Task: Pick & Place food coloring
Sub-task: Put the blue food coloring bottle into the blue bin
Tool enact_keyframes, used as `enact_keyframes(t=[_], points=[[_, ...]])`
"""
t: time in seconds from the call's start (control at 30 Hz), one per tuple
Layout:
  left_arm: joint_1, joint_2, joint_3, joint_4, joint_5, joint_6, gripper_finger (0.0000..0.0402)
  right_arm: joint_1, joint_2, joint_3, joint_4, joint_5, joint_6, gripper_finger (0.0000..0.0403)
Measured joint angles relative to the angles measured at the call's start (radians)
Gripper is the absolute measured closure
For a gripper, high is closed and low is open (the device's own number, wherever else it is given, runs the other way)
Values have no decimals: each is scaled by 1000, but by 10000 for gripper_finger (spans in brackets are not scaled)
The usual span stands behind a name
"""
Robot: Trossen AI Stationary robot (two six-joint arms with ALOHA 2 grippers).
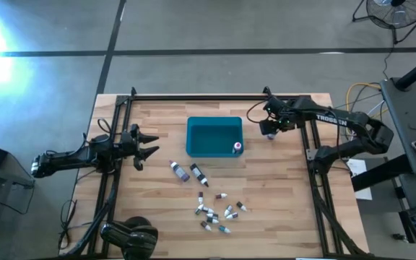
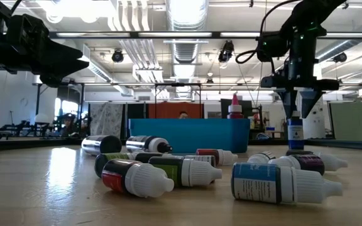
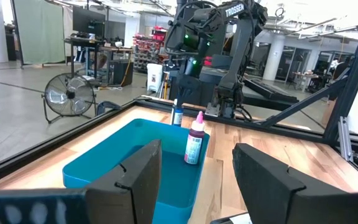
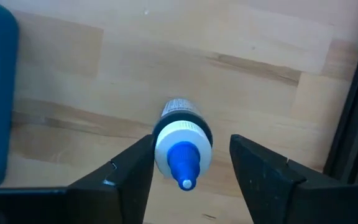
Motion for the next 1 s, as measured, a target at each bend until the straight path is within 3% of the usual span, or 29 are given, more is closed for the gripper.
enact_keyframes(t=[0.47,1.0], points=[[0,0,0,0,0,0,226,0,24,80,-51,20,-24,201],[0,0,0,0,0,0,226,0,28,58,-60,19,-30,162]])
